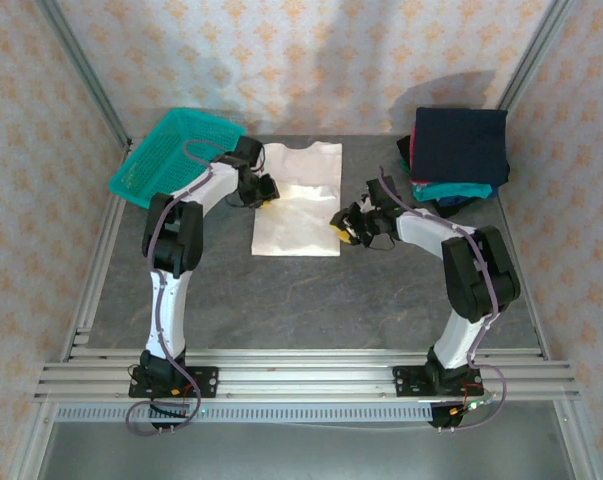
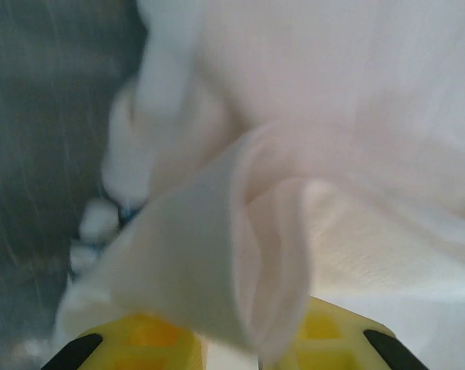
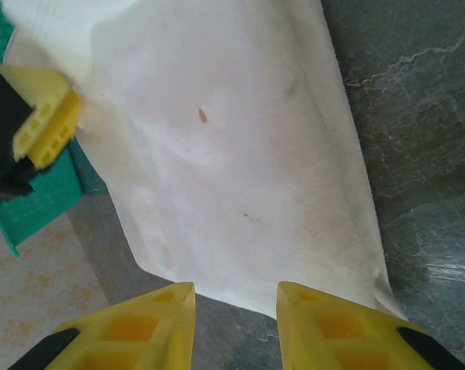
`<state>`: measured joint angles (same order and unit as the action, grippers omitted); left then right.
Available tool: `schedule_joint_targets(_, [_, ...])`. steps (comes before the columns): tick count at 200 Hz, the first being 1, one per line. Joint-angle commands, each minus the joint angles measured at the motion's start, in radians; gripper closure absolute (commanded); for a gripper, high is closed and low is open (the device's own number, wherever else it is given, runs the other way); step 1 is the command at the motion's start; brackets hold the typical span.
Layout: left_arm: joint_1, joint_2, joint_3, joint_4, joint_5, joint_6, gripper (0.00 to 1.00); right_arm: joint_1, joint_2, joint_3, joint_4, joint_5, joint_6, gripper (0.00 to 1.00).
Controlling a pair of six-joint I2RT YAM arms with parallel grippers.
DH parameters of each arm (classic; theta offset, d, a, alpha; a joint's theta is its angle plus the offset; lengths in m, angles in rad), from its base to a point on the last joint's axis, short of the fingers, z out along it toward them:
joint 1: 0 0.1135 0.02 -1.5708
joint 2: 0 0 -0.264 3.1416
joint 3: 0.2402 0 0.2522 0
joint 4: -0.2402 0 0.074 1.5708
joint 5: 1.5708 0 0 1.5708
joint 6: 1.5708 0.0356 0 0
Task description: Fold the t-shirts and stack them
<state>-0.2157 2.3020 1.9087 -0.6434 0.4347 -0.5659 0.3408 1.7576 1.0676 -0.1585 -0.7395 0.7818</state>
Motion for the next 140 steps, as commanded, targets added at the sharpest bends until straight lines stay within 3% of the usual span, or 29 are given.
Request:
schedule_joint_targets(1, [0.025,0.071,0.177,-0.152,-0.105,0.076,0.78,0.006,-0.004,0.004,0.015,0.028,0.005,0.67])
schedule_joint_targets(24, [0.029,0.11,0.289,-0.213,-0.158,0.106,0.74,0.006,-0.018,0.01,-0.027,0.038,-0.021,0.67])
schedule_joint_targets(51, [0.037,0.035,0.272,-0.229,-0.25,0.111,0.7,0.006,-0.047,0.03,-0.086,0.071,-0.052,0.66])
schedule_joint_targets(68, [0.042,-0.078,0.205,-0.24,-0.359,0.1,0.51,0.007,-0.074,0.044,-0.149,0.122,-0.062,0.58])
schedule_joint_targets(84, [0.036,-0.218,0.052,-0.16,-0.246,0.075,0.42,0.007,-0.095,0.039,-0.179,0.132,-0.052,0.52])
schedule_joint_targets(115, [-0.009,-0.493,-0.237,-0.139,-0.168,0.047,0.37,0.017,-0.131,0.017,-0.226,0.108,-0.041,0.43])
schedule_joint_targets(140, [-0.014,-0.651,-0.5,-0.091,-0.077,0.006,0.35,0.049,-0.137,-0.001,-0.242,0.079,-0.042,0.41])
